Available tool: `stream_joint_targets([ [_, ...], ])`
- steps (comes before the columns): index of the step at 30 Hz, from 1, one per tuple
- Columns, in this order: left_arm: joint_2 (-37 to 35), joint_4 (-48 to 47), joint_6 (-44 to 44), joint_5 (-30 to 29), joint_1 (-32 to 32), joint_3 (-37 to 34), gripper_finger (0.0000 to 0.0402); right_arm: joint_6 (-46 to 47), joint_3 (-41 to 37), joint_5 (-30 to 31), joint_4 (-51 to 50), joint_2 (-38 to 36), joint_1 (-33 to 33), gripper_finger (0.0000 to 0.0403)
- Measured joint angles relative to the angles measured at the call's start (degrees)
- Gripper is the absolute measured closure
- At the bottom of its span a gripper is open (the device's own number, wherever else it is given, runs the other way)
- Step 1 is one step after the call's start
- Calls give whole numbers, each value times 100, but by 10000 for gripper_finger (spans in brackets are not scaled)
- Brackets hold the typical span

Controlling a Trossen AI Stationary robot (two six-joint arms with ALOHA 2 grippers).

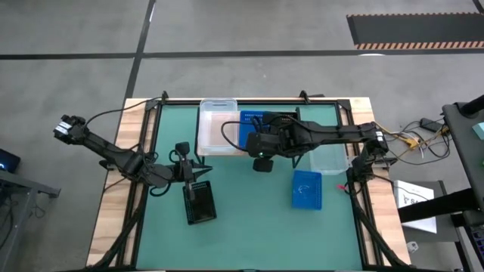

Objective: Stack baskets on shelf by color
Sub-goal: Adjust the black bin on the shelf

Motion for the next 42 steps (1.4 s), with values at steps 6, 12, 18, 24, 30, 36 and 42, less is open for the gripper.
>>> stream_joint_targets([
  [6,0,0,-2,0,0,0,400,-1,59,-146,-15,0,121,298],
  [12,11,0,-2,0,0,4,400,42,41,-474,-5,0,447,327],
  [18,9,0,-3,3,0,7,400,150,-12,-571,1,0,938,351],
  [24,13,44,-41,26,-2,24,400,499,-425,-562,100,-16,1523,360],
  [30,15,168,-50,37,-7,20,400,478,-1366,-561,966,-318,1917,360],
  [36,26,180,-52,57,-7,39,400,-42,-3230,-561,3458,-1050,2055,360],
  [42,26,351,-48,105,-7,31,400,-1765,-5504,-1176,7225,-1719,1799,363],
])
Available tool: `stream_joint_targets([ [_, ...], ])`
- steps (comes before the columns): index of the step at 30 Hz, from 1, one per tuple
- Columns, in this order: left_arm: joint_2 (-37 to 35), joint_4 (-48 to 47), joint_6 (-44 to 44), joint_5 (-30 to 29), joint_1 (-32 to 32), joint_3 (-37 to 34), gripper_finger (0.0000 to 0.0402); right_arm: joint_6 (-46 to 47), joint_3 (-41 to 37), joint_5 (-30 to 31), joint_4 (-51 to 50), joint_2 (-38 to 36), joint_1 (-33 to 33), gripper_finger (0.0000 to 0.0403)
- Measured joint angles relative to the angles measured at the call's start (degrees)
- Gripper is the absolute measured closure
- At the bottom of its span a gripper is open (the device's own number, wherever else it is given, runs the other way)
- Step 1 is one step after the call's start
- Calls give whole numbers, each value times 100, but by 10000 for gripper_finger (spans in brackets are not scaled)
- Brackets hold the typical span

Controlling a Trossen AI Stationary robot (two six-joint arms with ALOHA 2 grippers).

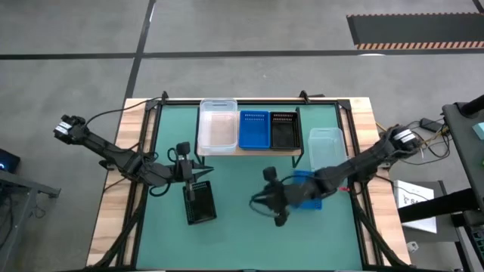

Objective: Stack baskets on shelf by color
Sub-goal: Adjust the black bin on the shelf

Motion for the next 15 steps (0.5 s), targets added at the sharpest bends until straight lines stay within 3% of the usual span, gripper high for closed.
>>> stream_joint_targets([
  [6,0,438,-5,-4,3,4,400,220,-1673,-961,1589,-751,-847,379],
  [11,2,862,-13,-9,7,-15,400,-182,-2671,-1031,2804,-1482,-1189,392],
  [15,55,1019,-453,-9,5,-19,400,-333,-3121,-1033,2858,-2177,-1403,394],
])
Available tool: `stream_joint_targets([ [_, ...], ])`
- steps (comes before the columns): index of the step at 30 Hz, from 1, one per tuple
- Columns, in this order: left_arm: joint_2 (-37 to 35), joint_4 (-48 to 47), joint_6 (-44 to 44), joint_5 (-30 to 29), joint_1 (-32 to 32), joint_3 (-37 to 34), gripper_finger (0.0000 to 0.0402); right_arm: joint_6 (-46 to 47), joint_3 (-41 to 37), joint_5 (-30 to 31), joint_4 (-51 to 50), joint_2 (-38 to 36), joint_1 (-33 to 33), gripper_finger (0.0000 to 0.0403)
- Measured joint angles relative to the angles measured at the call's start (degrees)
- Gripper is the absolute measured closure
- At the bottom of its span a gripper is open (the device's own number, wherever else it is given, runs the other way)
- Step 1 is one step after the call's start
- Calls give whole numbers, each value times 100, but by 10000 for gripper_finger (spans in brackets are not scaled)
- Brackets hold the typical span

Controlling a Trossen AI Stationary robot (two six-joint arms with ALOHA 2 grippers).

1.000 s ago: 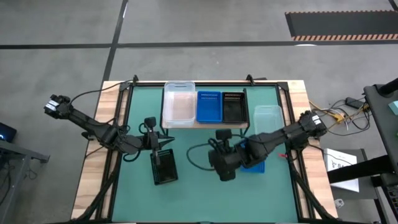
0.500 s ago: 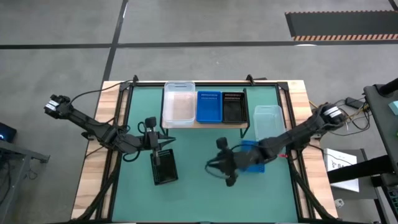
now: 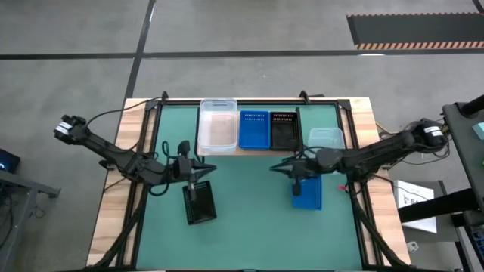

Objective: Stack baskets on shelf by color
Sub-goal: Adjust the black bin on the shelf

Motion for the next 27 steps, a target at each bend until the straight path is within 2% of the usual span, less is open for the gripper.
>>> stream_joint_targets([
  [6,279,-2,-1219,43,-146,42,400,41,-516,-14,25,-926,-30,394],
  [11,796,478,-1932,66,-468,65,400,87,-948,-18,111,-1344,-24,394],
  [19,1942,1527,-1997,85,-1008,174,400,702,-1136,-55,-42,-1431,50,386],
  [25,2625,1892,-1962,83,-1092,254,400,1258,-640,-550,-1120,-1252,431,339],
  [27,2754,1911,-1958,83,-1088,291,400,1414,-359,-610,-1763,-1187,695,319],
])
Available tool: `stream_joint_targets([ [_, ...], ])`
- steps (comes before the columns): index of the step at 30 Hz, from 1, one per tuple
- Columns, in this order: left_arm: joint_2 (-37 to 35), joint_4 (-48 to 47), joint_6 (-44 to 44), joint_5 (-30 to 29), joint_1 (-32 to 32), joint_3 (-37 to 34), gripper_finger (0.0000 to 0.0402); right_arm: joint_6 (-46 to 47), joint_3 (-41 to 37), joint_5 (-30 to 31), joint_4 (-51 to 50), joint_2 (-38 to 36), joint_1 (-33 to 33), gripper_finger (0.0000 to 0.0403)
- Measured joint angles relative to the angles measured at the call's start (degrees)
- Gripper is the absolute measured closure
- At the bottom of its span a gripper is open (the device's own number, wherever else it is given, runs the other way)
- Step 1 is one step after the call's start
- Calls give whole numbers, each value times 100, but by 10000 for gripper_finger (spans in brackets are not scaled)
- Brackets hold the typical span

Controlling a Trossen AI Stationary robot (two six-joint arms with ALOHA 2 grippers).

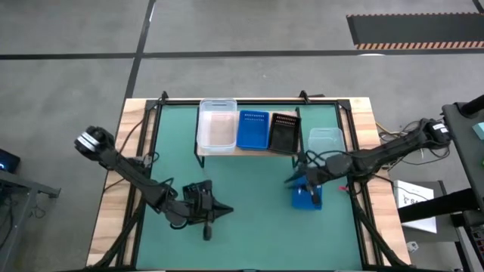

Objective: Stack baskets on shelf by color
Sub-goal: Adjust the black bin on the shelf

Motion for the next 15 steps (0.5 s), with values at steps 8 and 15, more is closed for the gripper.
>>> stream_joint_targets([
  [8,-1,34,60,-30,5,15,400,1465,1292,528,-3088,396,957,270],
  [15,-17,46,476,-314,5,15,400,1939,1906,3115,-4295,659,1522,283],
])
